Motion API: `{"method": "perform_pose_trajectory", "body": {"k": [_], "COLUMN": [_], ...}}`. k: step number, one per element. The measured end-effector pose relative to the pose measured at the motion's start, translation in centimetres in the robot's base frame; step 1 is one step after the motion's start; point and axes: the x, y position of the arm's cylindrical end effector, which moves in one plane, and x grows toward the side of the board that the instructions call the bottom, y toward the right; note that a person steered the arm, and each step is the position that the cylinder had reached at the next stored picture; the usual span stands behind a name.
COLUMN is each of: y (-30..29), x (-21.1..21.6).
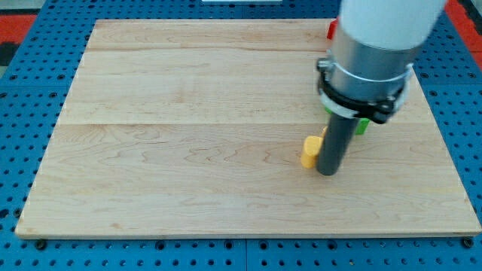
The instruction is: Place the yellow heart towards the center
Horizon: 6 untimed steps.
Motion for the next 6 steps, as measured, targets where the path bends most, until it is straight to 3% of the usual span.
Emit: {"method": "perform_pose_trajectory", "body": {"k": [3,6], "y": [1.5,-14.1], "x": [-4.6,-7.1]}}
